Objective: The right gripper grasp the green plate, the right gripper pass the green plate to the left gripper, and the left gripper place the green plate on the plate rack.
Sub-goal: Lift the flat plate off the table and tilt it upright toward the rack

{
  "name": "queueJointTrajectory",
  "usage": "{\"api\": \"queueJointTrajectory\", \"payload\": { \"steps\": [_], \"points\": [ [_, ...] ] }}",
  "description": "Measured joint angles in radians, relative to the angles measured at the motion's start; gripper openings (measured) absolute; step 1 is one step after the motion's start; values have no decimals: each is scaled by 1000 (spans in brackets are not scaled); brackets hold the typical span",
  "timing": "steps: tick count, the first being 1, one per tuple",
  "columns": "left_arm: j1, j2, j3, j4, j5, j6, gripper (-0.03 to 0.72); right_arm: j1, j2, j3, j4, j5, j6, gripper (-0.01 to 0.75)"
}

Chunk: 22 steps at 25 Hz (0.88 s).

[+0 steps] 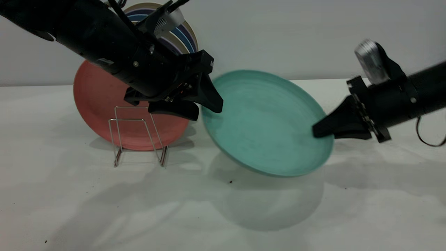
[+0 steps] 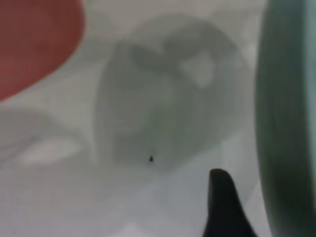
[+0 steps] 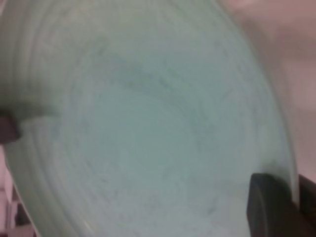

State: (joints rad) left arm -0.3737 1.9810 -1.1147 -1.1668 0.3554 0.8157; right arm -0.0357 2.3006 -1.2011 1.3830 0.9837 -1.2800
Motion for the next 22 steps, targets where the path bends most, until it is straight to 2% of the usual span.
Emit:
{"api": "queueJointTrajectory", "payload": {
  "steps": [2, 5, 8, 12, 14, 16, 18, 22],
  "points": [
    [0, 0, 0, -7, -11, 1, 370, 24, -12, 0, -8, 4, -3, 19],
    [0, 0, 0, -8, -11, 2, 202, 56, -15, 0, -13, 4, -5, 19],
    [1, 0, 0, -10, -10, 17, 89, 78, -16, 0, -29, -5, -12, 19],
    [1, 0, 0, -7, -10, 43, 85, 94, -16, 0, -35, -20, -27, 27],
    [1, 0, 0, -6, -10, 48, 85, 95, -16, 0, -31, -20, -28, 59],
    [1, 0, 0, -7, -10, 49, 85, 95, -20, 0, -27, -19, -28, 122],
    [1, 0, 0, -13, -10, 52, 85, 87, -34, 0, -25, -10, -28, 219],
    [1, 0, -2, -6, 1, 82, 84, 42, -125, 1, -7, 12, -28, 486]
  ]
}}
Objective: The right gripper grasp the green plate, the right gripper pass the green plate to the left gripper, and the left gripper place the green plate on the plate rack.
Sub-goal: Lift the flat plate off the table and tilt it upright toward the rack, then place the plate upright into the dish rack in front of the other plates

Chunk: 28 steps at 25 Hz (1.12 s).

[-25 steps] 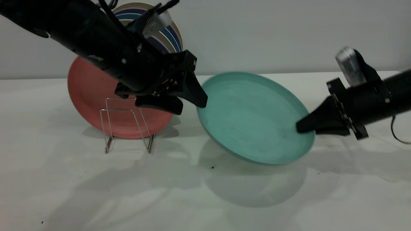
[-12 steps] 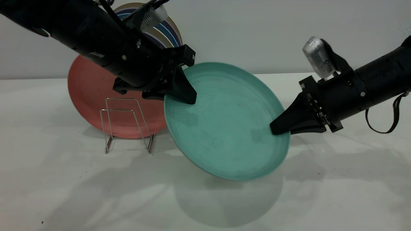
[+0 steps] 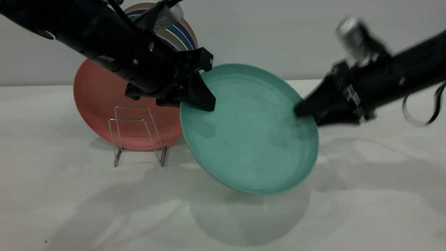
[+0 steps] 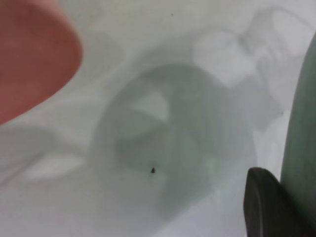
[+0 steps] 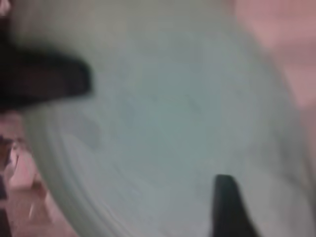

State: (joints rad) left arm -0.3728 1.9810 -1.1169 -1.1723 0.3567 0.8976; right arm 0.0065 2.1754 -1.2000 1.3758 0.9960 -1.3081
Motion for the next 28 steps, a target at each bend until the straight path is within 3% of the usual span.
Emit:
{"api": "queueJointTrajectory", "payload": {
  "steps": [3, 6, 8, 12, 18, 28],
  "points": [
    [0, -3, 0, 81, 11, 21, 83, -59, -105, 0, 8, 59, 2, 635],
    [0, -43, 0, 216, 18, 27, 83, -119, -216, 0, -52, 131, 34, 676],
    [0, -98, 0, 344, 23, 27, 83, -143, -299, 0, -120, 152, 92, 658],
    [30, -226, 0, 578, 47, 29, 83, -153, -452, 0, -280, 175, 230, 547],
    [153, -395, 0, 815, 51, 152, 83, -153, -660, 69, -468, 188, 395, 421],
    [334, -445, -14, 795, 119, 435, 83, -153, -1125, 466, -552, 206, 509, 405]
  ]
}}
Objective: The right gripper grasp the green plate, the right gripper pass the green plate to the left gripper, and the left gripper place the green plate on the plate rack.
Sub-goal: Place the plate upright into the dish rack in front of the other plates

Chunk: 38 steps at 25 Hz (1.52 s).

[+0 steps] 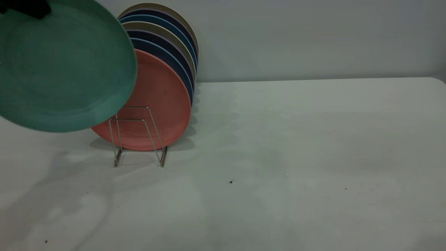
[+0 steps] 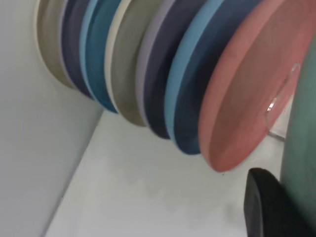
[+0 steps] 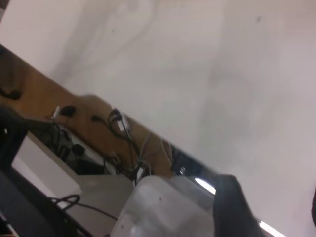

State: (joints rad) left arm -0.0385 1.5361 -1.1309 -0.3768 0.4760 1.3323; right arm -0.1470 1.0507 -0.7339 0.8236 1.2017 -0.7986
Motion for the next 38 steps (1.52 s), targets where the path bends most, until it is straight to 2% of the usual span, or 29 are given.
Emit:
{"api": "queueJointTrajectory", "payload": {
  "steps": [4, 7, 12, 18, 22, 29, 38],
  "points": [
    [38, 21, -98, -57, 119, 44, 83, 0, -205, 103, -77, 8, 122, 405],
    [45, 63, -188, -74, 198, 150, 83, 0, -367, 141, -161, 18, 192, 405],
    [43, 138, -243, -173, 213, 441, 83, 0, -641, 160, -315, 39, 338, 405],
    [39, 205, -243, -372, 201, 743, 83, 0, -843, 178, -477, 39, 454, 405],
    [18, 234, -243, -412, 159, 770, 83, 0, -890, 223, -512, 35, 468, 405],
    [-16, 260, -243, -388, 138, 770, 83, 0, -893, 228, -539, 1, 468, 405],
    [-21, 272, -243, -336, 129, 770, 83, 0, -893, 245, -555, -27, 468, 405]
  ]
}}
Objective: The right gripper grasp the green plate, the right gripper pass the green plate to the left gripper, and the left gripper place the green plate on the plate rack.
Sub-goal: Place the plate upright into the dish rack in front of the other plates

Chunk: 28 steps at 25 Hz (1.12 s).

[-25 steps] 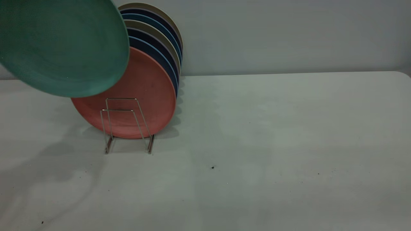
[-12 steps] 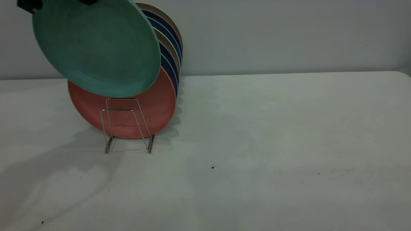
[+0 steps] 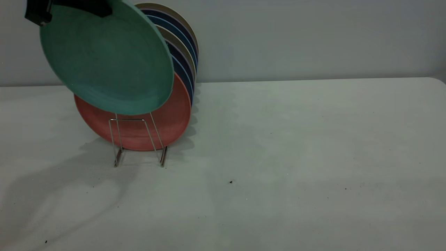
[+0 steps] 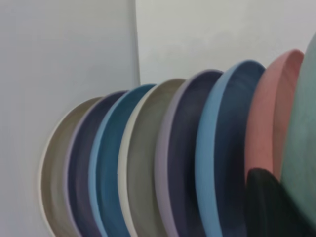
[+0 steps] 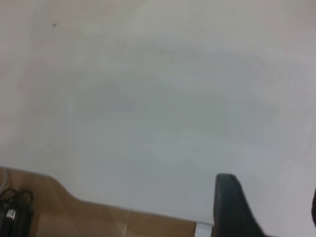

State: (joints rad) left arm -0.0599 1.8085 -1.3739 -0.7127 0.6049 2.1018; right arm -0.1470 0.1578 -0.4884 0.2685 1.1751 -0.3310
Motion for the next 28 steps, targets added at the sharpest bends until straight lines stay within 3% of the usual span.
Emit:
{"api": "queueJointTrajectory", "payload": {
  "steps": [18, 21, 28],
  "points": [
    [0, 83, 0, -2, -5, -6, 94, 0, 0, 6, 0, -12, 1, 405],
    [0, 83, 0, -2, -6, -37, 139, 0, 0, 6, 0, -12, 1, 405],
    [0, 83, 0, 1, -5, -112, 389, 0, 0, 6, 0, -12, 1, 405]
  ]
}}
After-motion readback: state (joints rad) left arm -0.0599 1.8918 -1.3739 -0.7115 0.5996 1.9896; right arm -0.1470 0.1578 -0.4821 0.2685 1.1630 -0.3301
